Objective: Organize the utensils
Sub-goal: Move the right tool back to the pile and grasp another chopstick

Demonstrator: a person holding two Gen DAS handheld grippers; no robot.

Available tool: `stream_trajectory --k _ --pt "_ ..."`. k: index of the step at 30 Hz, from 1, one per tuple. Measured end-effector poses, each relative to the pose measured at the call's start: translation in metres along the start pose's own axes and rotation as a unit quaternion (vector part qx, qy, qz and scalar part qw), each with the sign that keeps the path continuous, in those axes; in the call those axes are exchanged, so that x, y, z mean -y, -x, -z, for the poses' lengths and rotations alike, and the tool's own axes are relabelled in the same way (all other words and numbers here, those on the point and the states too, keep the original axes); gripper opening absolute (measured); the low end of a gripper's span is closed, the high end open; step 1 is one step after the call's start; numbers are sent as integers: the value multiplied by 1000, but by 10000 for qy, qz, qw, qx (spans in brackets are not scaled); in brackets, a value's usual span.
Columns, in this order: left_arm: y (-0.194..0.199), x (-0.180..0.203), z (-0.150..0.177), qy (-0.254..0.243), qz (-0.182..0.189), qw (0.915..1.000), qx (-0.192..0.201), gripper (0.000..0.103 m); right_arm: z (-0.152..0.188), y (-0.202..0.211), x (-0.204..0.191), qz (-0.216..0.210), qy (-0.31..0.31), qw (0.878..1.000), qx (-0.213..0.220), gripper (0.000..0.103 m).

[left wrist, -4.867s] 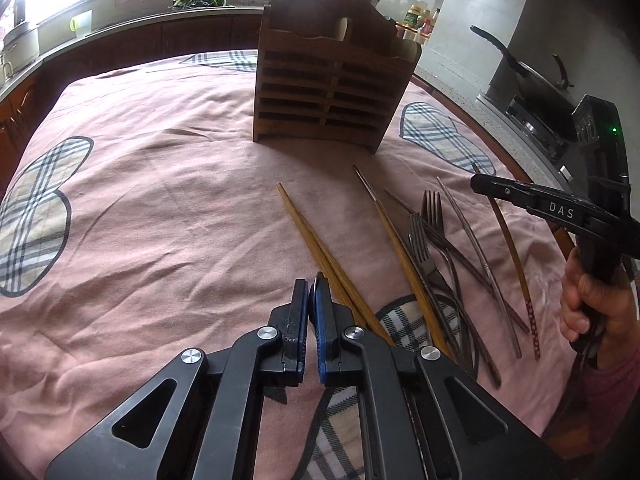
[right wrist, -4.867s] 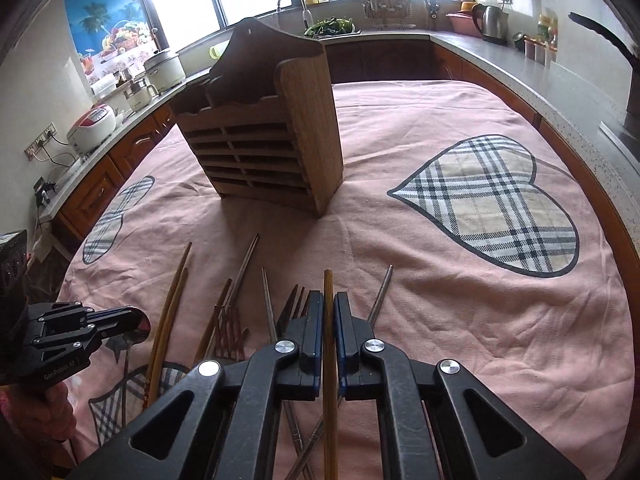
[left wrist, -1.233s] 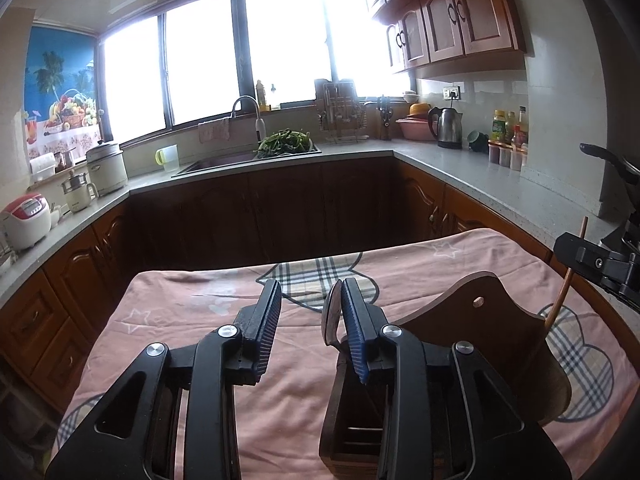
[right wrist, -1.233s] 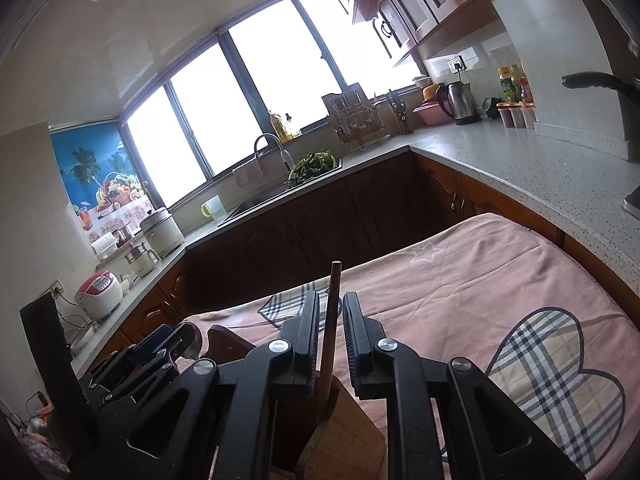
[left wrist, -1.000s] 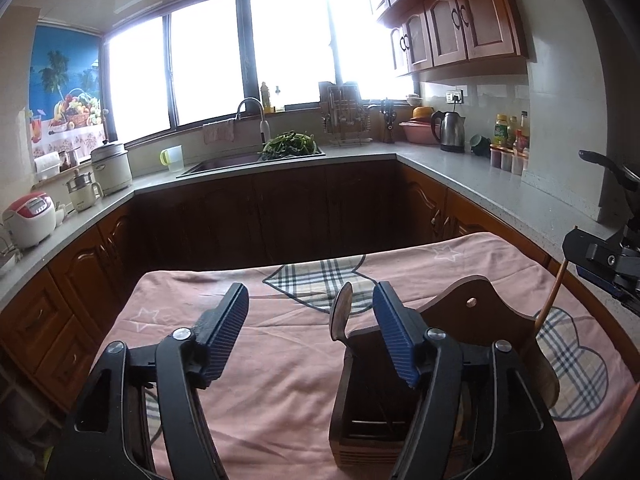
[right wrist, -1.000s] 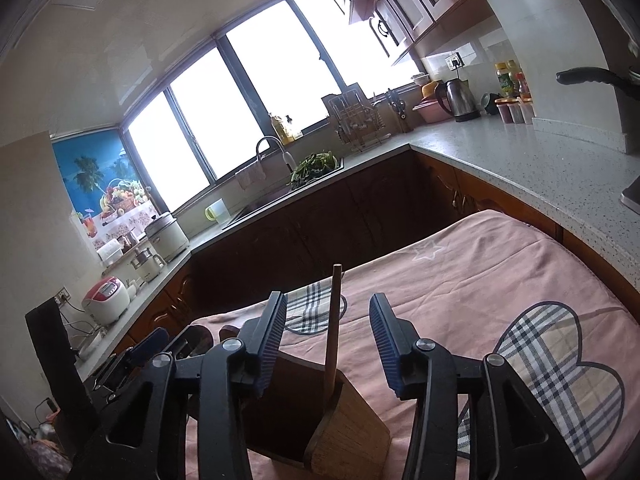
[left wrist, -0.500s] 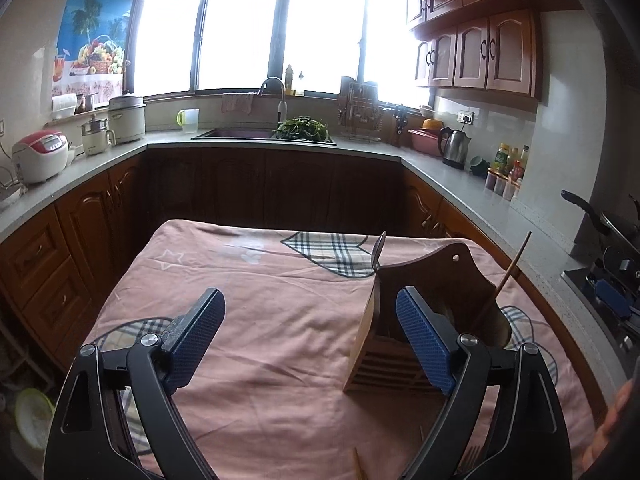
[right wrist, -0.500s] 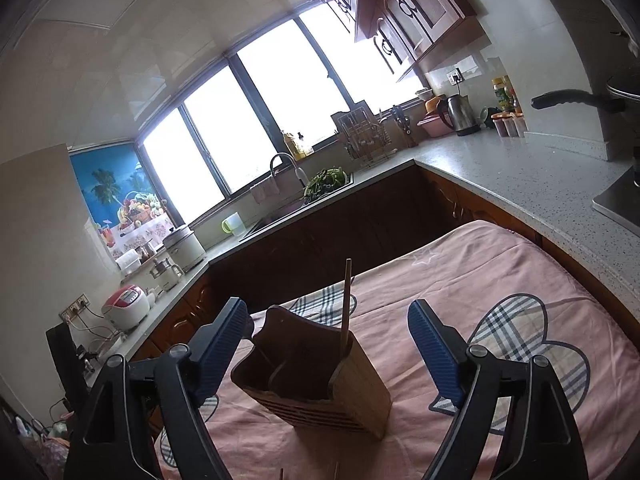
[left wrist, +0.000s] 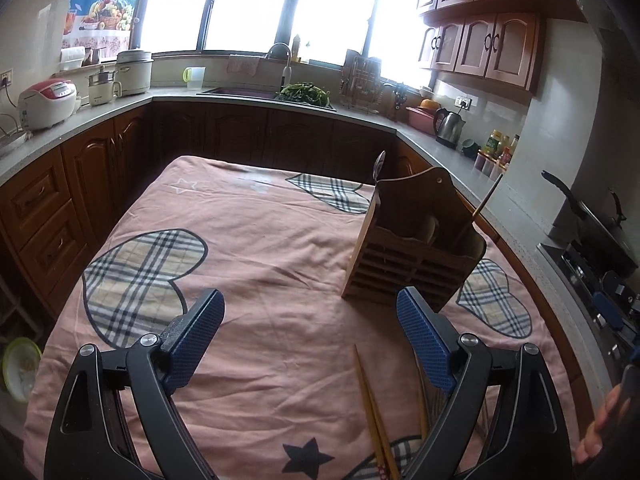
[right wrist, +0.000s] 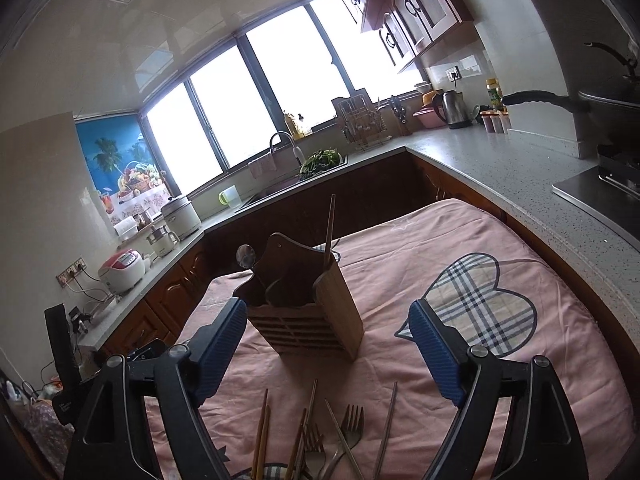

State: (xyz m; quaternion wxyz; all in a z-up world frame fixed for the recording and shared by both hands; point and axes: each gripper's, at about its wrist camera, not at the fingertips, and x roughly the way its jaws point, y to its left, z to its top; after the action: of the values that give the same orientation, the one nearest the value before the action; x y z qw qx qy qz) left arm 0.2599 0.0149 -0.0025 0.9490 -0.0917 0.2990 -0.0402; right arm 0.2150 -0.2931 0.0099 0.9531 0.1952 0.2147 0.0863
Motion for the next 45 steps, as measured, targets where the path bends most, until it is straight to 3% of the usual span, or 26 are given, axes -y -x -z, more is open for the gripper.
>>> stream_trajectory --k 18,35,41,45 --pt "-2 -5 55 38 127 9977 -662 90 69 15 18 504 175 9961 -701 85" --pt "-39 2 63 -84 201 9923 -1219 90 79 -24 25 594 215 9900 -1265 83" --pt "-56 10 58 -193 294 9899 -1374 89 79 -45 27 542 221 9866 -1521 67" --pt "-69 16 53 -276 386 9878 -1485 80 79 -64 29 542 239 9829 -1744 54"
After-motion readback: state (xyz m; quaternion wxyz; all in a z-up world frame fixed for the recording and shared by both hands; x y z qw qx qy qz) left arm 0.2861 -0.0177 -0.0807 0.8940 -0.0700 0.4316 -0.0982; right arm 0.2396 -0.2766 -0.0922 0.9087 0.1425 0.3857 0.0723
